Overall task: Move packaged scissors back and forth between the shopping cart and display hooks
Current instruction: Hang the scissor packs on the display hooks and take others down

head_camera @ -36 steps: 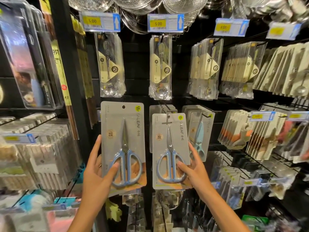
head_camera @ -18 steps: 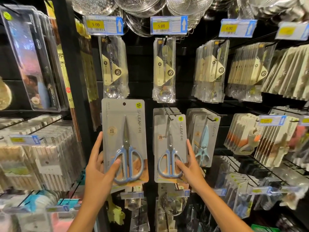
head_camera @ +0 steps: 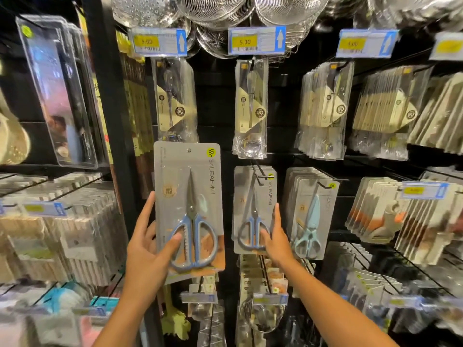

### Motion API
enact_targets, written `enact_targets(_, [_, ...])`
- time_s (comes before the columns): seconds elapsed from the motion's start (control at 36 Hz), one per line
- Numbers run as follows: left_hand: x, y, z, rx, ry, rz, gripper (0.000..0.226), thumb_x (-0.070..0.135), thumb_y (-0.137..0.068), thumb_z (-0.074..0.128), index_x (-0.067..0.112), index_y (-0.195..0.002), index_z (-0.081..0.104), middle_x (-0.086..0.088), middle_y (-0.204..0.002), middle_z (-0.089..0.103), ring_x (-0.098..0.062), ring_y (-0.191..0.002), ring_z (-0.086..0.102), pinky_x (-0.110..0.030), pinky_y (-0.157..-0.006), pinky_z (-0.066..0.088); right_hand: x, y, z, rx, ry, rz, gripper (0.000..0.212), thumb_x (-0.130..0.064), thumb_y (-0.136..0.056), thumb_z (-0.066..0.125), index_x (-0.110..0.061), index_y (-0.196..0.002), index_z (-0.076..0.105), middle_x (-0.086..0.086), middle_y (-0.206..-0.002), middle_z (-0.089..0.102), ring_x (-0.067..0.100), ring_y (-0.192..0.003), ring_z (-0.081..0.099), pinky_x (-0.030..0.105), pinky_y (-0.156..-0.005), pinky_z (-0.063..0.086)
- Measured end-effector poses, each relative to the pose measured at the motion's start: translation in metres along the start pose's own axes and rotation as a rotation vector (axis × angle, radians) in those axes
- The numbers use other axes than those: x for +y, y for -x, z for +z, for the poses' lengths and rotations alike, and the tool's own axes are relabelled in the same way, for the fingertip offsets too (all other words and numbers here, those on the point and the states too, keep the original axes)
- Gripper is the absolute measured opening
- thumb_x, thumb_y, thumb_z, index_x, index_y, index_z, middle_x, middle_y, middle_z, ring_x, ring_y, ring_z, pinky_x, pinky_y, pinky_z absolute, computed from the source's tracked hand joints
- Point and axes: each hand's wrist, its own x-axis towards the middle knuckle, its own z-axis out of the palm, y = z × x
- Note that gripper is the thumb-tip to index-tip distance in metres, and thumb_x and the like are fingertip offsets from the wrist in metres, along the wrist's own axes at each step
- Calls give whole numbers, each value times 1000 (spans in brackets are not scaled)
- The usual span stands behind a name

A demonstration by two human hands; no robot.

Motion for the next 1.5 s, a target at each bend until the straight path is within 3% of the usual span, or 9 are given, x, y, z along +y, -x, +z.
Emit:
enact_targets(0.14, [3, -1, -1, -2, 6, 17, 89, 8, -81, 71, 42, -154, 34, 26, -134, 62, -4, -122, 63, -23, -93, 57, 1, -9, 1, -27, -6, 80, 90, -17, -103, 54, -45, -156, -14, 27, -139, 54, 47, -116, 60, 58, -93, 53])
enact_targets(0.31, [6, 4, -6, 0, 11, 21, 88, -4, -87, 67, 39, -155, 33, 34, -127, 63, -1, -118, 64, -18, -85, 58, 0, 9, 2, -58, -85, 108, 102, -17, -95, 69, -36, -160, -7, 0, -169, 9, 28, -154, 19, 48, -120, 30])
enact_targets(0.56, [2, 15, -11, -30, 18, 12, 86, -6, -90, 64, 36, -156, 29, 30, -122, 67, -2, -115, 66, -19, -85, 58, -44, 86, 1, -201, -364, 5, 63, -31, -99, 59, -34, -154, 28, -12, -141, 54, -2, -118, 60, 38, -109, 48])
enact_targets(0.64, [-4, 19, -9, -46, 23, -4, 86, -4, -90, 66, 38, -156, 29, 24, -125, 68, -6, -117, 67, -25, -89, 59, -71, 111, -4, -254, -453, -94, 66, -31, -98, 57, -34, -156, 25, -9, -140, 56, 12, -119, 65, 31, -102, 53])
enact_targets(0.75, [-10, 26, 0, -68, 19, -10, 87, -2, -90, 68, 36, -157, 28, 15, -129, 68, -13, -120, 66, -39, -97, 58, -97, 131, -12, -297, -444, -195, 80, -34, -95, 63, -47, -156, 13, -12, -145, 47, 5, -119, 64, 19, -95, 52])
enact_targets(0.86, [-16, 29, 12, -97, 44, -20, 88, 2, -89, 70, 39, -157, 28, 5, -140, 63, -20, -126, 63, -55, -102, 52, -103, 142, -16, -260, -352, -224, 89, -18, -96, 68, -49, -156, 9, -36, -127, 56, 1, -112, 66, 19, -90, 55])
enact_targets(1.11, [-37, 18, 30, -342, -130, -51, 106, 10, -86, 79, 44, -159, 10, 12, -136, 59, -1, -123, 60, -15, -90, 53, -66, 145, -24, -129, -274, -169, 88, -12, -94, 70, -55, -151, 20, -5, -146, 52, 7, -115, 67, 26, -90, 58])
enact_targets(1.28, [-47, 9, 46, -488, -317, -96, 120, 19, -83, 82, 47, -157, -8, 37, -133, 43, 17, -118, 54, -28, -105, 48, -37, 146, -24, -97, -242, -105, 89, -8, -95, 69, -61, -147, 21, -6, -143, 56, 8, -113, 68, 29, -91, 59])
enact_targets(1.5, [-57, -3, 69, -510, -371, -76, 120, 27, -82, 83, 54, -155, -9, 17, -150, 46, 15, -116, 56, -36, -100, 55, -18, 130, -34, -82, -234, -60, 89, -10, -94, 69, -51, -153, 18, -8, -140, 58, 5, -110, 68, 22, -85, 58])
